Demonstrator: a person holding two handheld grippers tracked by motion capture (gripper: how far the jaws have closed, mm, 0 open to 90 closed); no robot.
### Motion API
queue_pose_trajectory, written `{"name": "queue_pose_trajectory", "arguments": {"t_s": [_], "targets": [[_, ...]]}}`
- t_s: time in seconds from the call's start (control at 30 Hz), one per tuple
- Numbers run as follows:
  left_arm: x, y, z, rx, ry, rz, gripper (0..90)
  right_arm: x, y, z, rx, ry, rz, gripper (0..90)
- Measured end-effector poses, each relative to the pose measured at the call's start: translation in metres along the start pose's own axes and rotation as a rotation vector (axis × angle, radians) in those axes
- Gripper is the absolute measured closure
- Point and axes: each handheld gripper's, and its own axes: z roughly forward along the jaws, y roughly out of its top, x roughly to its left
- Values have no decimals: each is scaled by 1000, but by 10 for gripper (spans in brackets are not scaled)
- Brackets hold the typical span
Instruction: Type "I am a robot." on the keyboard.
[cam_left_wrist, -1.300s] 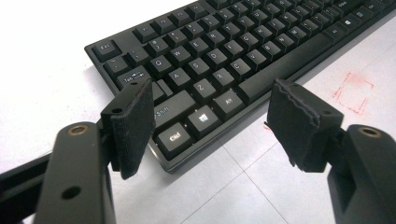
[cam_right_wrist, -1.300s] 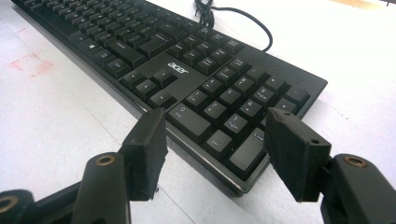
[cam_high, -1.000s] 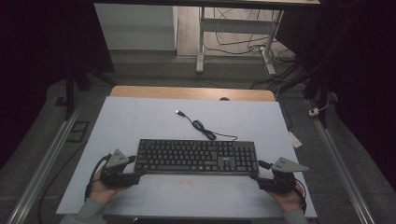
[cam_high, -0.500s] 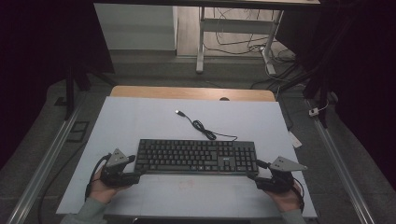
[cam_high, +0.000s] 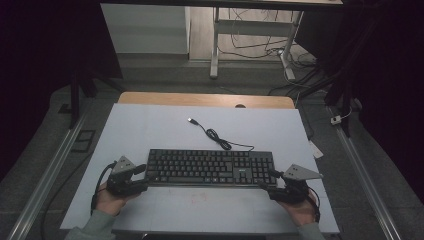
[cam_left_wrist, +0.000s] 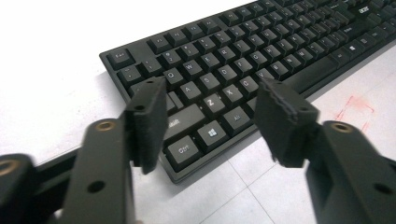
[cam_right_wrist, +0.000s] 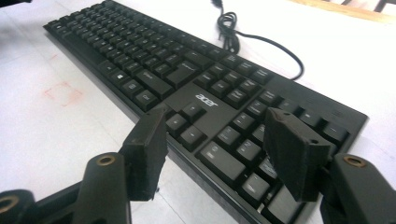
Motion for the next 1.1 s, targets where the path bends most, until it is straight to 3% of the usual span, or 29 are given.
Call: {"name": "queue_pose_trajectory", "arguments": {"t_s": [0.23,0.27,0.57,0.8,1.1], "targets": [[0,1,3,7,-26,8,582,4,11,9,-7,27,-17,533],[0,0,3,4,-23,13,637,5,15,13,-12,47,-19,603],[5,0,5,17,-20,22,892,17,28,30,17,108,-52,882],[3,1,11,42,-26,41,894,23,36,43,38,124,-50,896],[8,0,22,57,4,25,893,36,51,77,61,154,-62,896]]}}
